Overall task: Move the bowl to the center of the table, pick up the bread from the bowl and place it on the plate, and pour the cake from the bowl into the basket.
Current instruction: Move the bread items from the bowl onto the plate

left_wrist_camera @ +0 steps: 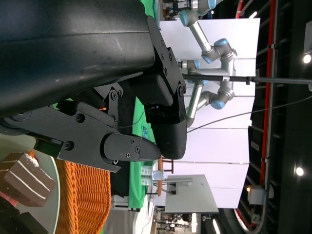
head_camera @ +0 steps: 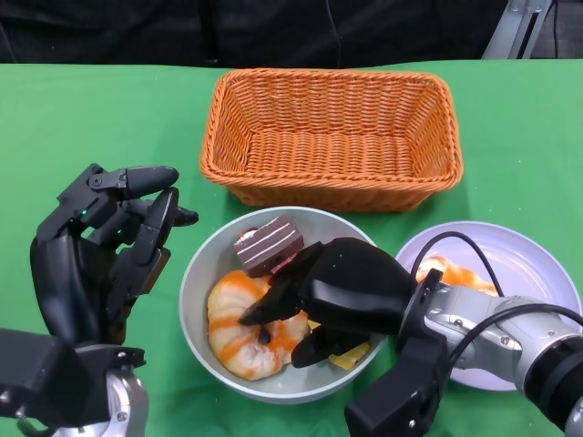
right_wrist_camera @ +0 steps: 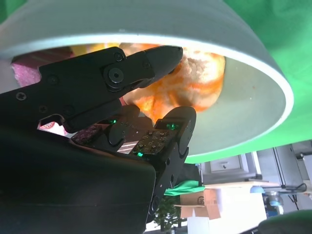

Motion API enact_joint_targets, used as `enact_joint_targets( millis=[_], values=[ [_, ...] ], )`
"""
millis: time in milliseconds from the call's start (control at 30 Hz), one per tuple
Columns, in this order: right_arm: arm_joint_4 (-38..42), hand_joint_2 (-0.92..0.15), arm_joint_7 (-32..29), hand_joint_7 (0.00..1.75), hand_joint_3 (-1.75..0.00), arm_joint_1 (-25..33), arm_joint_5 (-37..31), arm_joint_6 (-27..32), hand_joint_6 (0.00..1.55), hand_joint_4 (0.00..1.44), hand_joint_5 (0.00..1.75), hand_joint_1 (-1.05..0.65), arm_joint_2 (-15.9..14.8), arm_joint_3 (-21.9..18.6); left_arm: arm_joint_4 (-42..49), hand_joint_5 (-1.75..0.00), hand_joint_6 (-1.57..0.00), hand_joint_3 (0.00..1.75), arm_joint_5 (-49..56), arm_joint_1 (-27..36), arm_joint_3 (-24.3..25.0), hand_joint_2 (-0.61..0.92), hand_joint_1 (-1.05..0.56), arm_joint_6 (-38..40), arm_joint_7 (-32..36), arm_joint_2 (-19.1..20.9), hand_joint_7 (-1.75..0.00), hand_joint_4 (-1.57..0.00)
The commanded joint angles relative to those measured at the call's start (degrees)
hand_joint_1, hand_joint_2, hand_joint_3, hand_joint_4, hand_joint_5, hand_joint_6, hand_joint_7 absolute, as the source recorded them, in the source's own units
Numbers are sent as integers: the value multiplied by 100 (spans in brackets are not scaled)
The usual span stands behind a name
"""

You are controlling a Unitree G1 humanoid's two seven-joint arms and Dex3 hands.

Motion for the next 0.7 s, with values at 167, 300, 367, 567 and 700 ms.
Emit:
enact_joint_targets(
  millis=[167,300,367,567,700],
  values=[
    [48,-89,-255,0,0,-142,-207,79,72,67,0,-72,3,184,-134,-121,-95,30,-21,45,-5,92,-19,-102,63,-40,-72,-82],
    [23,-90,-340,0,-1,-213,-455,341,69,61,0,-74,14,351,-230,-121,-96,30,52,99,-38,92,-21,-114,97,-88,-72,-83],
    [25,-91,-353,0,-1,-240,-509,440,68,59,0,-76,15,412,-269,-120,-96,29,52,117,-50,92,-21,-104,99,-109,-72,-83],
    [-1,-92,-739,2,-3,-315,-908,892,74,58,0,-78,-3,644,-265,-120,-96,31,-111,96,-38,92,-17,-113,13,-114,-70,-82],
    [-50,-92,-712,0,-4,-319,-1003,1133,69,56,0,-78,-10,706,-266,-120,-96,31,-103,103,-52,92,-18,-128,2,-99,-69,-81]
  ],
)
